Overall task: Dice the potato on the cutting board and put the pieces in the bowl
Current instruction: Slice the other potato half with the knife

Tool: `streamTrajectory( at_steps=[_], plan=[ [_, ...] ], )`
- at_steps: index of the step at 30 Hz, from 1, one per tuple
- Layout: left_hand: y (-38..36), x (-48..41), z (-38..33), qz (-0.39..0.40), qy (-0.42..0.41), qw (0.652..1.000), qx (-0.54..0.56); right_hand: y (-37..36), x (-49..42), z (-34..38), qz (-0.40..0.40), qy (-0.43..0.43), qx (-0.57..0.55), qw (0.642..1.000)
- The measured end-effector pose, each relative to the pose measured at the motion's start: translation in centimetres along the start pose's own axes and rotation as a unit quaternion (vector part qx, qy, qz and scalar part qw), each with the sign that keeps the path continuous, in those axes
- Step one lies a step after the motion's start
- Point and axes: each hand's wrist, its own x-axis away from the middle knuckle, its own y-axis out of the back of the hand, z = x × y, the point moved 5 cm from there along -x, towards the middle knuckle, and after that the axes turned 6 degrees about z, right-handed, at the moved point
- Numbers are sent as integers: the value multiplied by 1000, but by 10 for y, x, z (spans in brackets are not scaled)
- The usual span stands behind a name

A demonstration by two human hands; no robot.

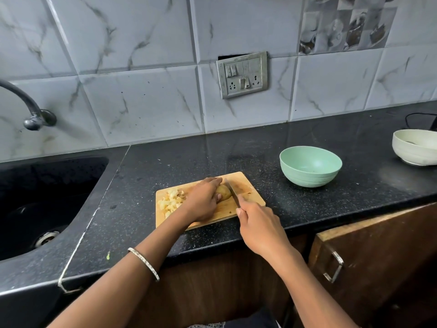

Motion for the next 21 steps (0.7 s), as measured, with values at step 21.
streamTrajectory(
  at_steps=[21],
  plan=[
    [13,5,15,-108,-2,991,81,10,-5,19,-16,13,34,999]
  ],
)
